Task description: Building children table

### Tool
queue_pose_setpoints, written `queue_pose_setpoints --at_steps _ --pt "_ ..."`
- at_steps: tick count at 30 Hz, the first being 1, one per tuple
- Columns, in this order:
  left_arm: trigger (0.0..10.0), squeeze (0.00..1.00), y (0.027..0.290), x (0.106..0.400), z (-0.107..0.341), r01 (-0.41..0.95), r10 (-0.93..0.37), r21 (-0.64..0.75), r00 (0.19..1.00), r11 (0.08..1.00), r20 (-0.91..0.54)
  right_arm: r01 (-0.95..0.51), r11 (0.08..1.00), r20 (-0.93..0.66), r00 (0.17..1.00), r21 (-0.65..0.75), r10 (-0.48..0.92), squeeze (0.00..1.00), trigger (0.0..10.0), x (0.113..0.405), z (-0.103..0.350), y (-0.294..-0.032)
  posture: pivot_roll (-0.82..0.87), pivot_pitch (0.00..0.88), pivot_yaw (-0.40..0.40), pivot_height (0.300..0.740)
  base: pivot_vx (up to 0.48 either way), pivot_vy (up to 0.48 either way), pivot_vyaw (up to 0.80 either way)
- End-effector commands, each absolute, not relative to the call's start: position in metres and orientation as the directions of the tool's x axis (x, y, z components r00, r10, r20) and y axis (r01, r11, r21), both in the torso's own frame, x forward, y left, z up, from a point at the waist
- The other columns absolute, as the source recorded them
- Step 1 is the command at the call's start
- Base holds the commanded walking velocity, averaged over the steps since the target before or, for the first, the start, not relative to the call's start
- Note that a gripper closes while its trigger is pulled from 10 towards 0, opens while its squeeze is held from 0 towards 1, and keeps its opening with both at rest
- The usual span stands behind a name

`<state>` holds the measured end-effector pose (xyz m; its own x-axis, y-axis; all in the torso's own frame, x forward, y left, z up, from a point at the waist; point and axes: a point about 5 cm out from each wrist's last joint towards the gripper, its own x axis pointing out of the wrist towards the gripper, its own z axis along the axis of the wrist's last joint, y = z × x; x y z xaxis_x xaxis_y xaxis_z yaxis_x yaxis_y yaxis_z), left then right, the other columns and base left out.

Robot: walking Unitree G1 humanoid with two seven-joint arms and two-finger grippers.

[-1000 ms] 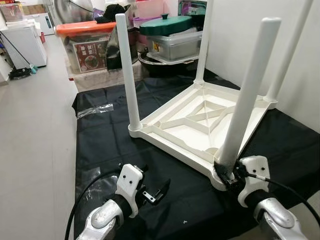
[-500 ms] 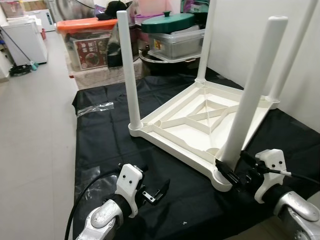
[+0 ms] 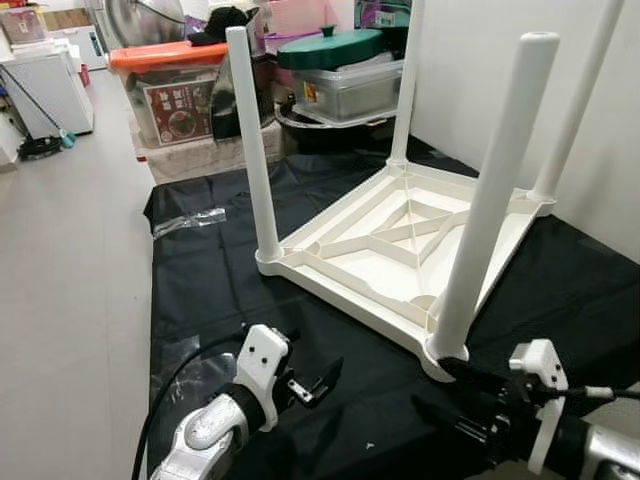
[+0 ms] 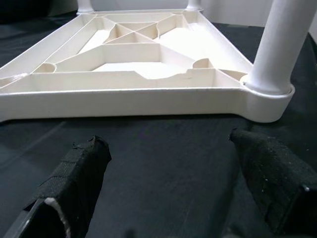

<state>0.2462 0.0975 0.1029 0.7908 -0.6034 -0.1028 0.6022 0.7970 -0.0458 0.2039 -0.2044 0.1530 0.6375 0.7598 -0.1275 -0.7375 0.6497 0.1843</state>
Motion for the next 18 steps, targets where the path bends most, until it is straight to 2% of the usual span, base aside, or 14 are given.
queue_pose_setpoints --at_steps 1,2,6,9,10,11,13,14,18 --pt "10.0 0.00 0.100 0.246 0.100 0.594 -0.594 -0.035 0.796 0.803 -0.117 -0.774 0.604 -0.080 0.601 0.188 0.795 0.00 10.0 0.207 0.162 -0.187 0.03 0.000 0.020 0.740 0.000 0.000 0.00" --pt "10.0 0.00 0.101 0.246 0.101 0.589 -0.589 -0.033 0.800 0.807 -0.114 -0.775 0.609 -0.060 0.609 0.169 0.791 0.00 10.0 0.213 0.166 -0.177 0.03 0.000 0.016 0.740 0.000 0.000 0.00" --pt "10.0 0.00 0.101 0.246 0.101 0.584 -0.583 -0.030 0.805 0.811 -0.111 -0.774 0.615 -0.049 0.615 0.151 0.787 0.00 10.0 0.218 0.171 -0.169 0.03 0.000 0.016 0.740 0.000 0.000 0.00" --pt "10.0 0.00 0.103 0.247 0.103 0.557 -0.557 -0.033 0.825 0.830 -0.095 -0.702 0.706 0.015 0.710 0.094 0.704 0.00 10.0 0.242 0.181 -0.147 0.04 0.000 0.005 0.740 0.000 0.000 0.00" --pt "10.0 0.00 0.103 0.247 0.103 0.557 -0.557 -0.033 0.825 0.830 -0.095 -0.702 0.706 0.015 0.710 0.094 0.704 0.00 10.0 0.242 0.181 -0.147 0.04 0.000 0.005 0.740 0.000 0.000 0.00" --pt "10.0 0.00 0.104 0.247 0.104 0.538 -0.539 -0.035 0.838 0.842 -0.084 -0.672 0.737 0.058 0.740 0.067 0.670 0.00 10.0 0.255 0.191 -0.131 0.05 0.002 0.001 0.740 0.000 0.000 0.00" --pt "10.0 0.00 0.104 0.247 0.105 0.532 -0.532 -0.034 0.843 0.846 -0.080 -0.665 0.744 0.069 0.746 0.057 0.662 0.00 10.0 0.259 0.193 -0.127 0.05 0.002 0.001 0.740 0.000 0.000 0.00" --pt "10.0 0.00 0.107 0.246 0.106 0.509 -0.510 -0.036 0.857 0.860 -0.069 -0.667 0.745 0.109 0.740 0.000 0.663 0.00 10.0 0.269 0.201 -0.121 0.06 0.011 -0.012 0.740 0.000 0.000 0.00" --pt "10.0 0.00 0.113 0.245 0.107 0.460 -0.461 -0.033 0.886 0.887 -0.058 -0.661 0.748 0.119 0.739 -0.064 0.663 0.00 10.0 0.290 0.208 -0.111 0.06 0.018 -0.024 0.740 0.000 0.000 0.00"
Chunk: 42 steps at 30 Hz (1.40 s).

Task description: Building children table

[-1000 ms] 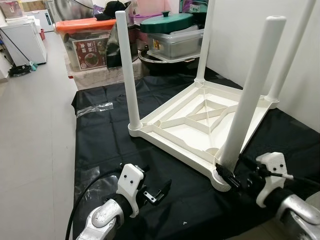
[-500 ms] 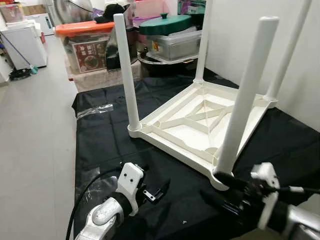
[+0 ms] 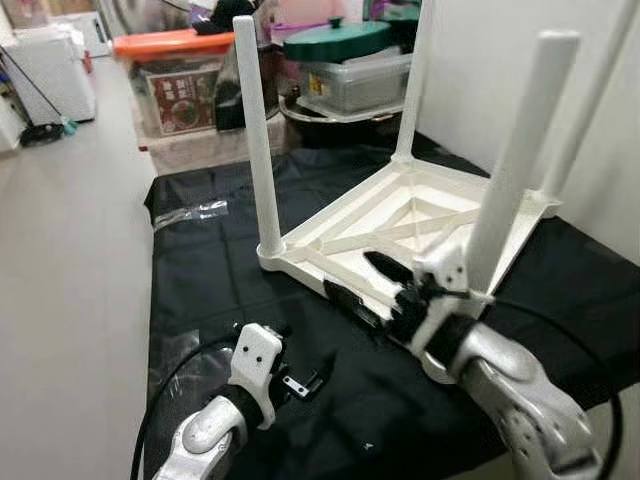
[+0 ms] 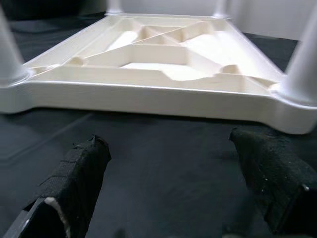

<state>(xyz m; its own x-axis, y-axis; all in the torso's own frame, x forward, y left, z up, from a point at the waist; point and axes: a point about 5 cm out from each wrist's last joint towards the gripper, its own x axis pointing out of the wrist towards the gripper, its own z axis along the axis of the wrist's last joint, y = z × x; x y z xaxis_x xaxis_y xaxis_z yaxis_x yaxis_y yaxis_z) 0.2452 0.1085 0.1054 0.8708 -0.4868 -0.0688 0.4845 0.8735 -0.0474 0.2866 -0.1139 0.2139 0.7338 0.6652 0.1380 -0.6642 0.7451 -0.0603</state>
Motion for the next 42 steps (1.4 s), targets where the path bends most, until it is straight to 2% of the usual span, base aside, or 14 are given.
queue_pose_setpoints --at_steps 1,4,6,9,11,12,13,14,16,22,24,29,38,42 --pt "10.0 0.00 0.114 0.244 0.107 0.453 -0.454 -0.030 0.889 0.891 -0.058 -0.657 0.752 0.108 0.744 -0.060 0.659 0.00 10.0 0.292 0.208 -0.110 0.06 0.018 -0.024 0.740 0.000 0.000 0.00" --pt "10.0 0.00 0.116 0.244 0.107 0.438 -0.439 -0.027 0.897 0.898 -0.059 -0.670 0.741 0.115 0.733 -0.045 0.671 0.00 10.0 0.295 0.211 -0.106 0.07 0.027 -0.036 0.740 0.000 0.000 0.00" --pt "10.0 0.00 0.119 0.241 0.107 0.408 -0.409 -0.036 0.911 0.912 -0.059 -0.660 0.750 0.111 0.744 -0.036 0.659 0.00 10.0 0.313 0.220 -0.094 0.07 0.041 -0.050 0.740 0.000 0.000 0.00" --pt "10.0 0.00 0.119 0.241 0.107 0.408 -0.409 -0.036 0.911 0.912 -0.059 -0.660 0.750 0.111 0.744 -0.036 0.659 0.00 10.0 0.313 0.220 -0.094 0.07 0.041 -0.050 0.740 0.000 0.000 0.00" --pt "10.0 0.00 0.120 0.235 0.110 0.407 -0.409 -0.053 0.911 0.912 -0.050 -0.571 0.813 -0.036 0.820 -0.113 0.571 0.00 10.0 0.348 0.216 -0.082 0.08 0.062 -0.071 0.740 0.000 0.000 0.00" --pt "10.0 0.00 0.120 0.235 0.110 0.407 -0.409 -0.053 0.911 0.912 -0.050 -0.571 0.813 -0.036 0.820 -0.113 0.571 0.00 10.0 0.348 0.216 -0.082 0.08 0.062 -0.071 0.740 0.000 0.000 0.00" --pt "10.0 0.00 0.119 0.230 0.112 0.411 -0.414 -0.057 0.909 0.910 -0.044 -0.527 0.830 -0.129 0.850 -0.181 0.511 0.00 10.0 0.367 0.210 -0.081 0.09 0.077 -0.085 0.740 0.000 0.000 0.00" --pt "10.0 0.00 0.119 0.230 0.112 0.411 -0.414 -0.057 0.909 0.910 -0.044 -0.527 0.830 -0.129 0.850 -0.181 0.511 0.00 10.0 0.367 0.210 -0.081 0.09 0.077 -0.085 0.740 0.000 0.000 0.00" --pt "10.0 0.00 0.117 0.221 0.116 0.418 -0.421 -0.065 0.906 0.906 -0.039 -0.513 0.821 -0.246 0.854 -0.251 0.458 0.00 10.0 0.386 0.203 -0.085 0.10 0.099 -0.104 0.740 0.000 0.000 0.00" --pt "10.0 0.00 0.112 0.213 0.117 0.426 -0.430 -0.079 0.902 0.901 -0.040 -0.551 0.788 -0.333 0.823 -0.274 0.460 0.00 10.0 0.394 0.198 -0.088 0.09 0.117 -0.118 0.740 0.000 0.000 0.00" --pt "10.0 0.00 0.106 0.206 0.116 0.442 -0.448 -0.093 0.893 0.892 -0.047 -0.611 0.751 -0.420 0.768 -0.252 0.484 0.00 10.0 0.396 0.194 -0.089 0.09 0.135 -0.128 0.740 0.000 0.000 0.00" --pt "10.0 0.00 0.103 0.200 0.117 0.453 -0.460 -0.111 0.886 0.885 -0.052 -0.675 0.714 -0.502 0.690 -0.187 0.521 0.00 10.0 0.398 0.190 -0.087 0.09 0.148 -0.137 0.740 0.000 0.000 0.00" --pt "10.0 0.00 0.102 0.199 0.116 0.453 -0.461 -0.113 0.885 0.885 -0.062 -0.658 0.729 -0.467 0.713 -0.189 0.523 0.00 10.0 0.404 0.200 -0.089 0.08 0.151 -0.140 0.740 0.000 0.000 0.00" --pt "10.0 0.00 0.101 0.199 0.116 0.454 -0.463 -0.112 0.884 0.884 -0.065 -0.693 0.696 -0.487 0.681 -0.186 0.547 0.00 10.0 0.404 0.201 -0.089 0.08 0.153 -0.144 0.740 0.000 0.000 0.00"
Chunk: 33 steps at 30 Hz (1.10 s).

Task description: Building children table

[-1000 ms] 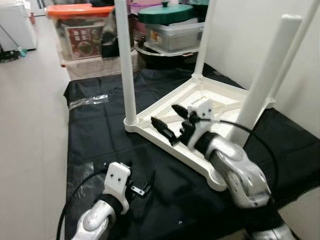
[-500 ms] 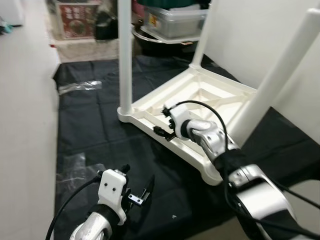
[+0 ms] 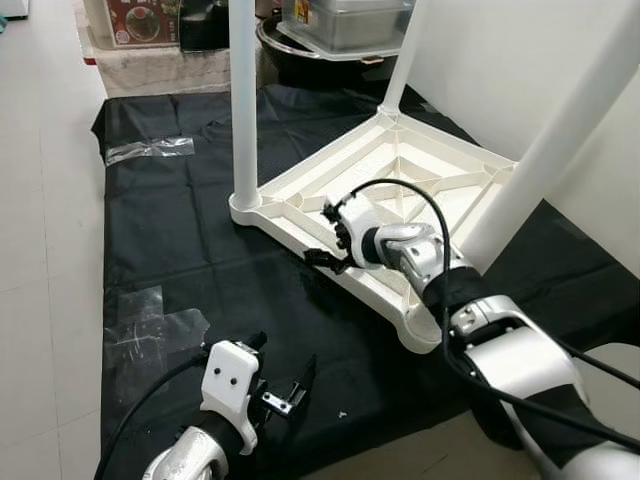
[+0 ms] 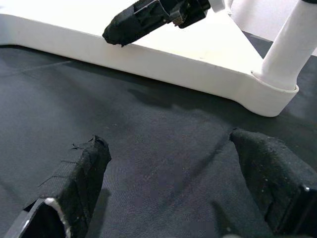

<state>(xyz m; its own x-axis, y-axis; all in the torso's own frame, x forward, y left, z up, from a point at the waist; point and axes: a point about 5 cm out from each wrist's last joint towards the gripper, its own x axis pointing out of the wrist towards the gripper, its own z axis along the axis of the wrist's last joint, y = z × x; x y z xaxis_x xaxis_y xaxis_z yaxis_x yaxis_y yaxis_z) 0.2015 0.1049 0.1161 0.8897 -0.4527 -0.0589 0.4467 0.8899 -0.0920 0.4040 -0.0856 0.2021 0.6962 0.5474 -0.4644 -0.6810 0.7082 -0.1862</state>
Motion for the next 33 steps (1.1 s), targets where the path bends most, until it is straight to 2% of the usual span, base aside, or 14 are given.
queue_pose_setpoints --at_steps 1,7,13,14,15,17,19,21,24,25,27,31,32,33 --pt "10.0 0.00 0.101 0.199 0.116 0.454 -0.463 -0.112 0.884 0.884 -0.065 -0.693 0.696 -0.487 0.681 -0.186 0.547 0.00 10.0 0.404 0.201 -0.089 0.08 0.153 -0.144 0.740 0.000 0.000 0.00" --pt "10.0 0.00 0.100 0.200 0.117 0.453 -0.461 -0.109 0.885 0.885 -0.066 -0.760 0.620 -0.625 0.585 -0.198 0.518 0.00 10.0 0.399 0.182 -0.098 0.07 0.159 -0.146 0.740 0.000 0.000 0.00" --pt "10.0 0.00 0.100 0.201 0.118 0.451 -0.459 -0.107 0.886 0.886 -0.066 -0.765 0.616 -0.645 0.570 -0.190 0.509 0.00 10.0 0.398 0.178 -0.101 0.07 0.162 -0.147 0.740 0.000 0.000 0.00" --pt "10.0 0.00 0.100 0.201 0.118 0.450 -0.458 -0.107 0.886 0.887 -0.066 -0.791 0.584 -0.662 0.539 -0.184 0.521 0.00 0.0 0.396 0.175 -0.101 0.07 0.166 -0.147 0.740 0.000 0.000 0.00" --pt "10.0 0.00 0.100 0.201 0.118 0.450 -0.458 -0.107 0.886 0.887 -0.066 -0.791 0.584 -0.662 0.539 -0.184 0.521 0.00 0.0 0.396 0.175 -0.101 0.07 0.166 -0.147 0.740 0.000 0.000 0.00" --pt "10.0 0.00 0.101 0.202 0.118 0.446 -0.454 -0.103 0.889 0.889 -0.067 -0.854 0.495 -0.686 0.455 -0.157 0.567 0.00 0.0 0.392 0.173 -0.099 0.07 0.167 -0.147 0.740 0.000 0.000 0.00" --pt "10.0 0.00 0.101 0.202 0.118 0.445 -0.452 -0.101 0.889 0.890 -0.067 -0.875 0.460 -0.695 0.424 -0.150 0.581 0.00 0.0 0.390 0.172 -0.098 0.07 0.167 -0.147 0.740 0.000 0.000 0.00" --pt "10.0 0.00 0.102 0.203 0.119 0.442 -0.448 -0.095 0.891 0.892 -0.066 -0.918 0.378 -0.714 0.346 -0.122 0.609 0.00 0.0 0.387 0.172 -0.100 0.07 0.162 -0.148 0.740 0.000 0.000 0.00" --pt "10.0 0.00 0.102 0.203 0.119 0.442 -0.448 -0.095 0.891 0.892 -0.066 -0.918 0.378 -0.714 0.346 -0.122 0.609 0.00 0.0 0.387 0.172 -0.100 0.07 0.162 -0.148 0.740 0.000 0.000 0.00" --pt "10.0 0.00 0.102 0.204 0.120 0.440 -0.447 -0.092 0.892 0.893 -0.064 -0.933 0.339 -0.720 0.316 -0.119 0.618 0.00 0.0 0.385 0.172 -0.101 0.07 0.161 -0.146 0.740 0.000 0.000 0.00" --pt "10.0 0.00 0.102 0.204 0.120 0.440 -0.447 -0.092 0.892 0.893 -0.064 -0.933 0.339 -0.720 0.316 -0.119 0.618 0.00 0.0 0.385 0.172 -0.101 0.07 0.161 -0.146 0.740 0.000 0.000 0.00" --pt "10.0 0.00 0.105 0.210 0.125 0.435 -0.439 -0.071 0.898 0.898 -0.043 -0.991 0.098 -0.731 0.134 -0.093 0.669 0.00 0.0 0.375 0.172 -0.109 0.08 0.143 -0.138 0.740 0.000 0.000 0.00" --pt "10.0 0.00 0.105 0.210 0.125 0.435 -0.439 -0.071 0.898 0.898 -0.043 -0.991 0.098 -0.731 0.134 -0.093 0.669 0.00 0.0 0.375 0.172 -0.109 0.08 0.143 -0.138 0.740 0.000 0.000 0.00" --pt "10.0 0.00 0.105 0.212 0.126 0.435 -0.438 -0.068 0.898 0.898 -0.040 -0.994 0.047 -0.718 0.104 -0.099 0.688 0.00 0.0 0.373 0.174 -0.108 0.08 0.141 -0.137 0.740 0.000 0.000 0.00"
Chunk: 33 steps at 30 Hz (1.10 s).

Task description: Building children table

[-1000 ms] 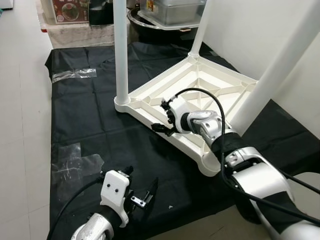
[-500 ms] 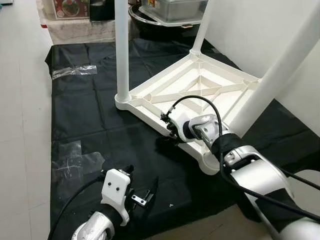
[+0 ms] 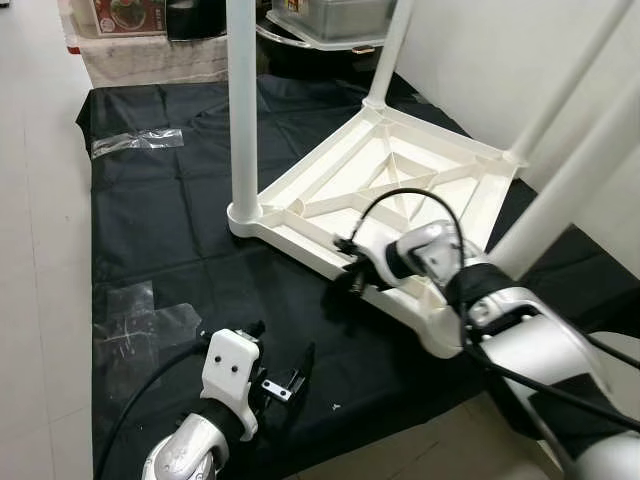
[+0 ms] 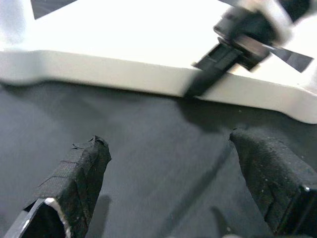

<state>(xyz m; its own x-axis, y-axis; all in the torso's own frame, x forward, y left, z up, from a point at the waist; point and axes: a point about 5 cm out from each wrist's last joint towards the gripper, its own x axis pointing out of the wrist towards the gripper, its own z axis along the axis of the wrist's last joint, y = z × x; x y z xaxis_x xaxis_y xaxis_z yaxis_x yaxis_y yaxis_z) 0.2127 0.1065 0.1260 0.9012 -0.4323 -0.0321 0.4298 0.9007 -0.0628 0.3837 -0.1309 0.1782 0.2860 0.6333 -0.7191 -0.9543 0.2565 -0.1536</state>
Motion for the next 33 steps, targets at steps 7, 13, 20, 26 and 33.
queue_pose_setpoints --at_steps 7,13,20,26,33 --pt "10.0 0.00 0.107 0.217 0.127 0.436 -0.438 -0.053 0.898 0.898 -0.033 -0.984 -0.122 -0.715 0.010 -0.133 0.699 0.00 0.0 0.366 0.178 -0.106 0.08 0.120 -0.122 0.740 0.000 0.000 0.00" --pt "10.0 0.00 0.106 0.221 0.128 0.447 -0.448 -0.044 0.894 0.893 -0.026 -0.949 -0.266 -0.752 -0.051 -0.168 0.657 0.00 0.0 0.358 0.174 -0.113 0.08 0.109 -0.112 0.740 0.000 0.000 0.00" --pt "10.0 0.00 0.102 0.221 0.128 0.475 -0.475 -0.025 0.879 0.880 -0.027 -0.911 -0.363 -0.744 -0.104 -0.195 0.660 0.00 0.0 0.350 0.170 -0.108 0.08 0.094 -0.105 0.740 0.000 0.000 0.00" --pt "10.0 0.00 0.102 0.223 0.126 0.477 -0.477 -0.022 0.878 0.879 -0.033 -0.868 -0.412 -0.666 -0.135 -0.278 0.734 0.00 0.0 0.346 0.182 -0.083 0.09 0.080 -0.101 0.740 0.000 0.000 0.00" --pt "10.0 0.00 0.102 0.224 0.124 0.479 -0.479 -0.018 0.877 0.878 -0.038 -0.826 -0.441 -0.614 -0.153 -0.351 0.775 0.00 0.0 0.341 0.190 -0.068 0.08 0.069 -0.098 0.740 0.000 0.000 0.00"
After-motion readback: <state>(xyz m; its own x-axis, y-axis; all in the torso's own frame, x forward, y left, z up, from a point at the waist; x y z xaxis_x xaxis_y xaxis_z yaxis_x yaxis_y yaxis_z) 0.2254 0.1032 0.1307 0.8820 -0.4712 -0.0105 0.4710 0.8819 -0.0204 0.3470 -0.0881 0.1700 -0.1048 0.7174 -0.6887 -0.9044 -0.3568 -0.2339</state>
